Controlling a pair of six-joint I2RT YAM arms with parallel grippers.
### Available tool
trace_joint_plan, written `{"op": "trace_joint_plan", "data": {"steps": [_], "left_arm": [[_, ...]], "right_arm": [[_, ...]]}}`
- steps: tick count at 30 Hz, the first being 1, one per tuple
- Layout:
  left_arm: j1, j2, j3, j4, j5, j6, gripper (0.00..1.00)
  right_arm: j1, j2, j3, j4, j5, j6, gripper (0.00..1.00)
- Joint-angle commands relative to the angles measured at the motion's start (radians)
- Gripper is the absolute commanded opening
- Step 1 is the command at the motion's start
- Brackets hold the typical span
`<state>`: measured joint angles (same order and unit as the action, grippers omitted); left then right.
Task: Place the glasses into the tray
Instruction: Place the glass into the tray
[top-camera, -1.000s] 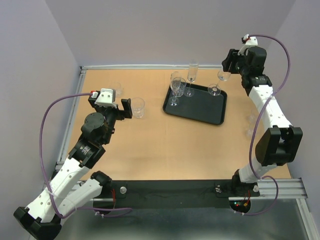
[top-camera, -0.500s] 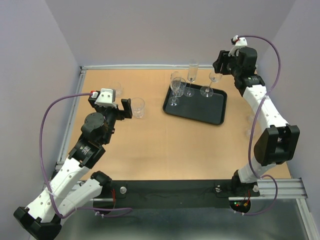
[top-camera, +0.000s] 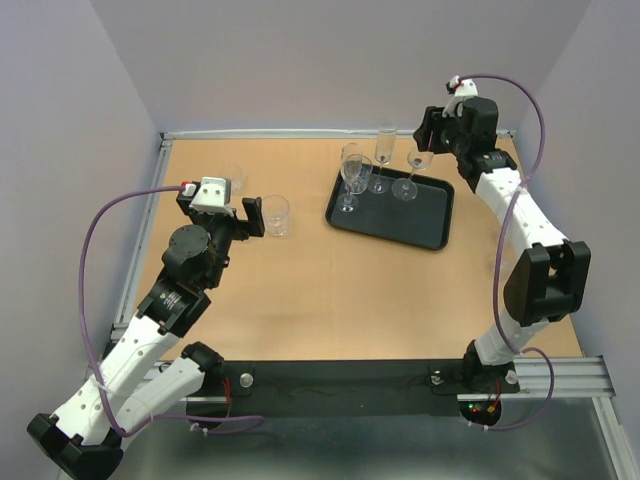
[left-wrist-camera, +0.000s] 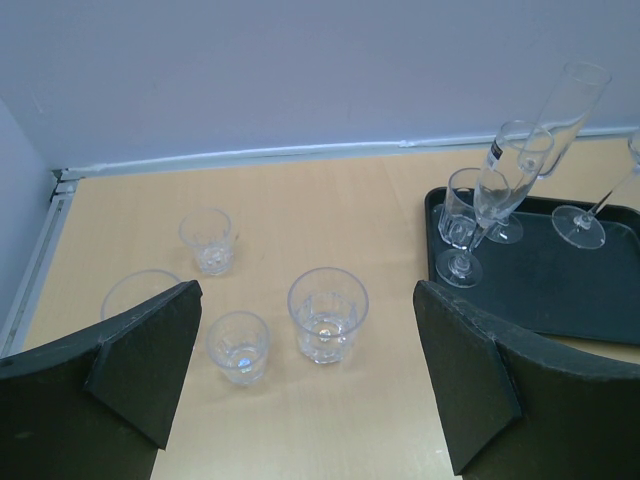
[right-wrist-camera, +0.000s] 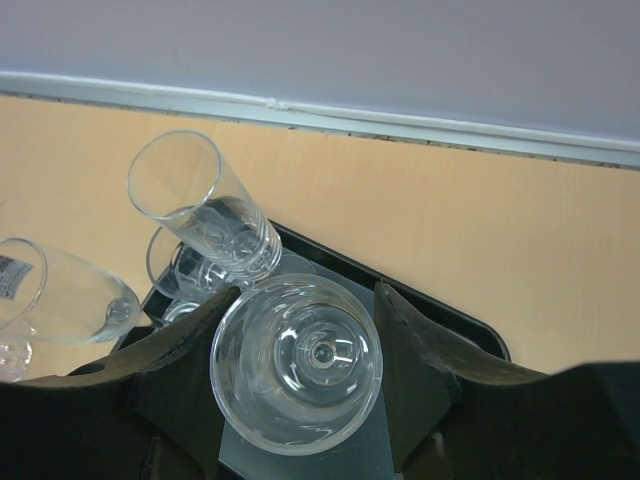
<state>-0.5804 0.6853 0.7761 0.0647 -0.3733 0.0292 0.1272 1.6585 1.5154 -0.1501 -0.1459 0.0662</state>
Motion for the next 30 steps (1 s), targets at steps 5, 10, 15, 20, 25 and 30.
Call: {"op": "trace_joint_plan", "data": {"steps": [5,10,15,20,25,30], "left_arm": [[0.008,-0.006,-0.005,0.057,-0.001,0.006,0.99],[0.01,-0.007,-0.005,0.058,-0.004,0.006,0.99],[0.01,-0.007,-0.005,0.058,-0.003,0.006,0.99],[0.01,-0.007,-0.005,0.058,0.001,0.006,0.99],[0.01,-0.006,-0.005,0.058,0.001,0.006,0.99],[0.008,-0.004,-0.005,0.057,-0.001,0.006,0.99]], "right_arm": [[0.034,0.052,0.045,0.066,0.026,-0.025,0.34],[0.045,0.086,0.071,0.064,0.055,-0.046,0.34],[0.052,0.119,0.095,0.066,0.072,-0.057,0.34],[0.057,0.142,0.12,0.066,0.088,-0.057,0.34],[0.058,0.178,0.158,0.064,0.097,-0.088,0.35],[0.06,0.207,0.189,0.063,0.101,-0.091,0.35]]}}
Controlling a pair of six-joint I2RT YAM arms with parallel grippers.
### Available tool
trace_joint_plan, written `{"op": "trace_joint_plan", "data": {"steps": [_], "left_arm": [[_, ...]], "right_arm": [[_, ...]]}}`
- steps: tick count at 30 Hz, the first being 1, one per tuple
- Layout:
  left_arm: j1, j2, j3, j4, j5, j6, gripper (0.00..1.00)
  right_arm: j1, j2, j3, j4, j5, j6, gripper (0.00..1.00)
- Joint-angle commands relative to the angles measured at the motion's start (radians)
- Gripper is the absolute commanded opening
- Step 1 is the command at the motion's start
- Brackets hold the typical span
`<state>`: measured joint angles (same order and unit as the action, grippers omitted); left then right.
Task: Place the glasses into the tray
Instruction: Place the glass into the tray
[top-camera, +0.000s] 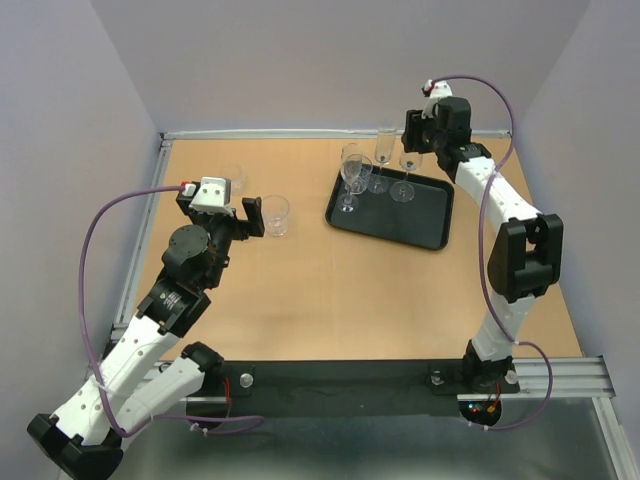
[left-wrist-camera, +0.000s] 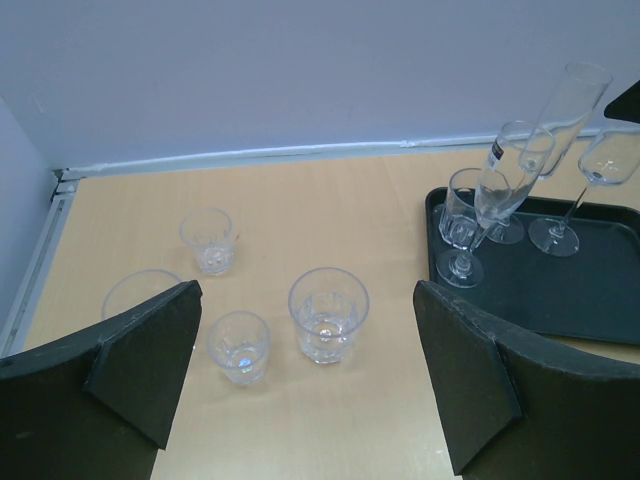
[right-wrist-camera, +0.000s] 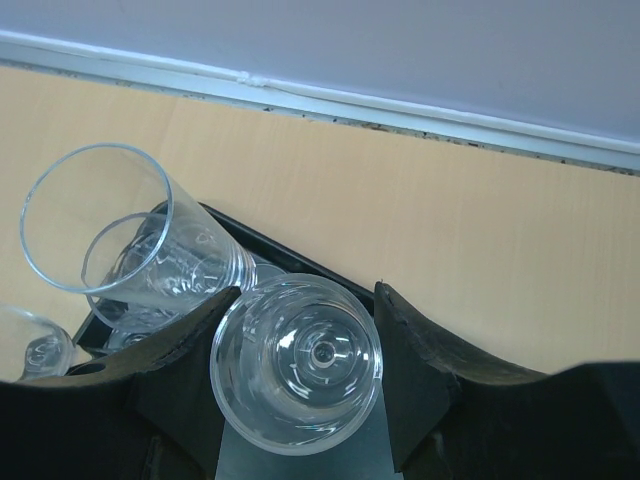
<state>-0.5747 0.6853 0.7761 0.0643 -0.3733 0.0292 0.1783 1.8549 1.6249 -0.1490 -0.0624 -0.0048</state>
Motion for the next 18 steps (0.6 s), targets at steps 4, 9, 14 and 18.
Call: {"op": "trace_joint_plan", "data": {"steps": [4,9,14,18], "left_arm": [[0.004,-0.003,-0.005,0.058,-0.001,0.006,0.99],[0.003,-0.003,-0.005,0.058,-0.001,0.006,0.99],[0.004,-0.003,-0.003,0.058,0.001,0.006,0.99],[0.004,-0.003,-0.005,0.058,0.002,0.006,0.99]], "right_arm": [[0.01,0.027,0.096,0.06,0.022,-0.02,0.36],[0.01,0.041,0.109,0.057,0.026,-0.023,0.38],[0.009,0.041,0.105,0.054,0.027,-0.029,0.41],[0.01,0.032,0.095,0.055,0.027,-0.035,0.46]]}}
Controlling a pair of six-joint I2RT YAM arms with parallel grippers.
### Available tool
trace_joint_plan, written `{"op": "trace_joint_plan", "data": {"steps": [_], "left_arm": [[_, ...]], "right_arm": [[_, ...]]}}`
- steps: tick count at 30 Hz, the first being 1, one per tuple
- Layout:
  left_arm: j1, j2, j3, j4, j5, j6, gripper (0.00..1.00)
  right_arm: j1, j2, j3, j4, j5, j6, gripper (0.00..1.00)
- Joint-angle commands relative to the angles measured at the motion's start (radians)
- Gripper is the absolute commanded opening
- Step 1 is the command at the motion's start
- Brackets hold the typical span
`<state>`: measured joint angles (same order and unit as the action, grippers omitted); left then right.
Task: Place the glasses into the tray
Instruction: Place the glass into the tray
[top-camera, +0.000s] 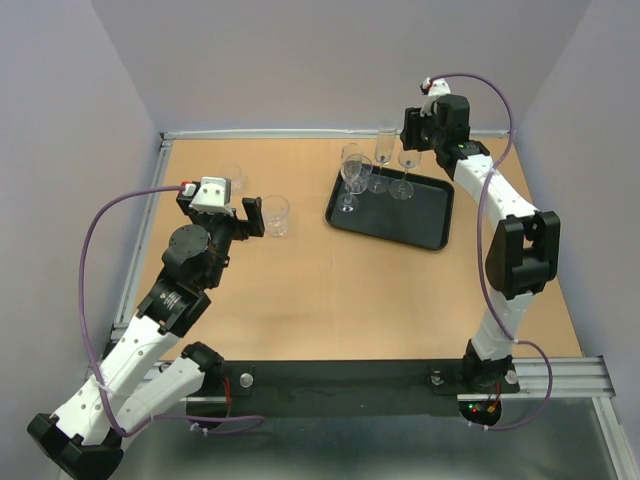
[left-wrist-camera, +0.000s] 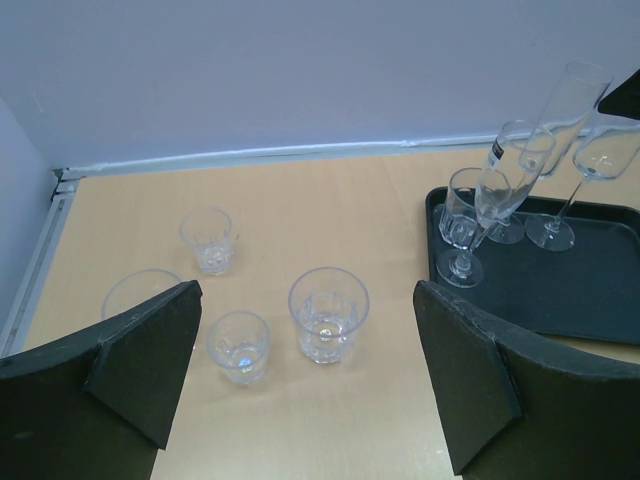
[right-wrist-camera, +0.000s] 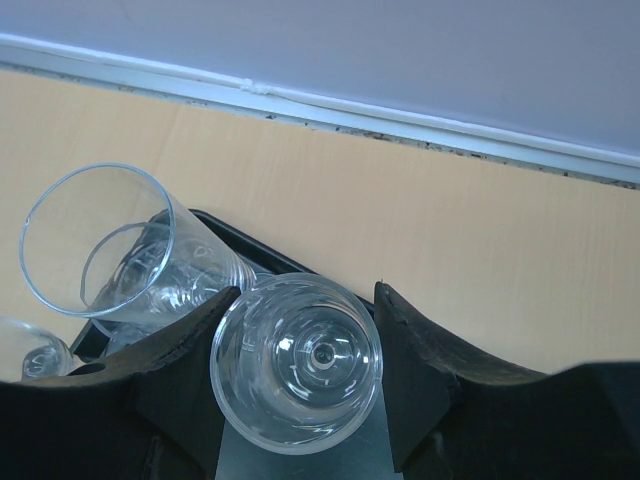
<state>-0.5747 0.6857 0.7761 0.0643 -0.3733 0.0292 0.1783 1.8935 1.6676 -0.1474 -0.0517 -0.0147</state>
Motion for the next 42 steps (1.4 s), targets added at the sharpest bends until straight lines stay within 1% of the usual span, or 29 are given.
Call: {"op": "trace_joint_plan", "data": {"steps": [1,3,4,6,7,11,12,18,19,21,22,29,30,42], "left_arm": [[0.003,-0.005,-0.005,0.058,0.002,0.006,0.99],[0.004,-0.005,-0.005,0.058,0.002,0.006,0.99],[0.003,-0.005,-0.005,0.058,0.002,0.006,0.99],[0.003,-0.003,-0.005,0.058,0.001,0.006,0.99],[0.004,-0.005,-0.005,0.058,0.002,0.006,0.99],[0.004,-0.005,-0.005,0.058,0.001,0.006,0.99],[0.004,-0.005,-0.003,0.058,0.001,0.006,0.99],[0.004,-0.005,-0.005,0.058,0.001,0.005,0.99],[0.004,-0.005,-0.005,0.058,0.001,0.006,0.99],[0.003,-0.005,-0.005,0.058,0.001,0.006,0.99],[0.004,-0.005,-0.003,0.058,0.001,0.005,0.99],[0.004,-0.008,-0.005,0.057,0.001,0.006,0.99],[0.003,-0.009,-0.003,0.058,-0.001,0.006,0.99],[0.004,-0.011,-0.005,0.058,-0.001,0.006,0.99]], "right_arm": [[0.01,-0.008,0.05,0.052,0.018,-0.027,0.49],[0.01,-0.014,0.047,0.052,0.019,-0.028,0.5],[0.01,-0.016,0.047,0.052,0.019,-0.028,0.54],[0.01,-0.017,0.044,0.052,0.016,-0.03,0.55],[0.009,-0.019,0.044,0.054,0.018,-0.028,0.59],[0.01,-0.024,0.043,0.052,0.016,-0.03,0.6],[0.01,-0.027,0.043,0.052,0.015,-0.028,0.64],[0.01,-0.045,0.035,0.051,0.015,-0.033,0.66],[0.01,-0.048,0.034,0.054,0.018,-0.033,0.69],[0.01,-0.054,0.03,0.052,0.016,-0.034,0.7],[0.01,-0.059,0.029,0.052,0.018,-0.033,0.74],[0.01,-0.089,0.024,0.052,0.015,-0.037,0.75],[0.01,-0.1,0.021,0.052,0.016,-0.037,0.79],[0.01,-0.22,-0.031,0.051,0.013,-0.054,0.8]]}}
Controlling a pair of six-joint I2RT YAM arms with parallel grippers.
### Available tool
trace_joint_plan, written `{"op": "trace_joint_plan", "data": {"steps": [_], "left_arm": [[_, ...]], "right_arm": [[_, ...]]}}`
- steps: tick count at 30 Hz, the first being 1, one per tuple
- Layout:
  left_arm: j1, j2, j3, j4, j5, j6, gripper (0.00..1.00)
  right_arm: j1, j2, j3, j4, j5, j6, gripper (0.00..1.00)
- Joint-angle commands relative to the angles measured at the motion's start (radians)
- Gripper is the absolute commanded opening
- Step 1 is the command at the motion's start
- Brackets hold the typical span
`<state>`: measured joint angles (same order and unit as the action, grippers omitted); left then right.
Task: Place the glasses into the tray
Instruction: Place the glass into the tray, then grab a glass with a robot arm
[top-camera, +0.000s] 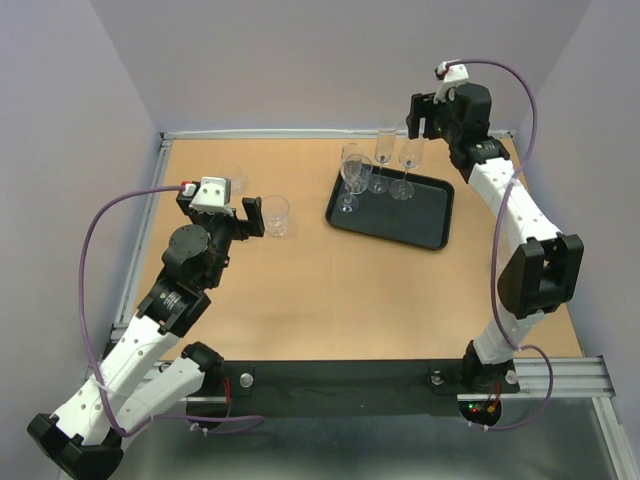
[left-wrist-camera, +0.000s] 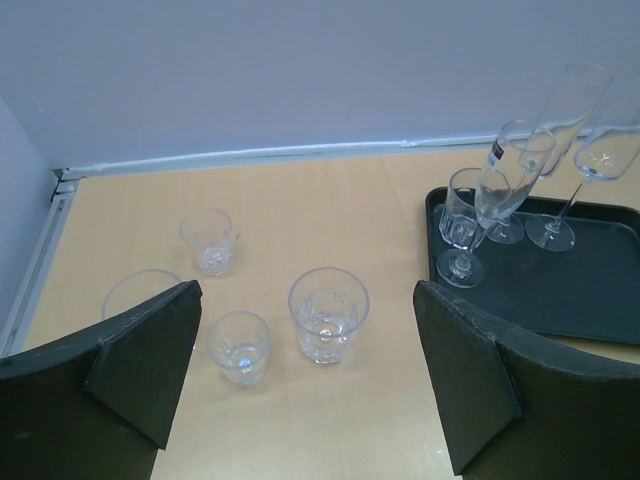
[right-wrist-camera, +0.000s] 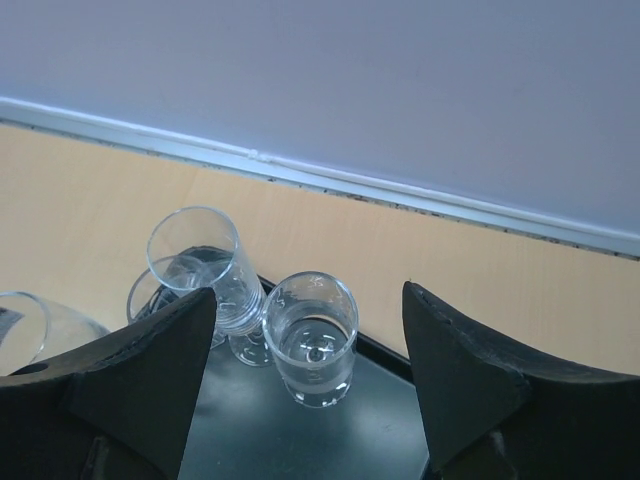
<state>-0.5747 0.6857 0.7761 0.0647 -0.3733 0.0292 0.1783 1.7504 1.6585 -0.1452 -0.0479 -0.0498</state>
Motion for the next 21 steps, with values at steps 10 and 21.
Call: {"op": "trace_joint_plan", "data": {"steps": [10,21], "left_arm": [[0.003,-0.018,-0.005,0.057,-0.003,0.008,0.99],[0.004,-0.025,-0.003,0.058,0.005,0.006,0.99]], "right_arm": [[0.004,-0.235,-0.066,-0.082,-0.127,-0.198,0.8],[-0.147,-0.365,-0.187,-0.18,-0.296,-0.252,0.8]]}}
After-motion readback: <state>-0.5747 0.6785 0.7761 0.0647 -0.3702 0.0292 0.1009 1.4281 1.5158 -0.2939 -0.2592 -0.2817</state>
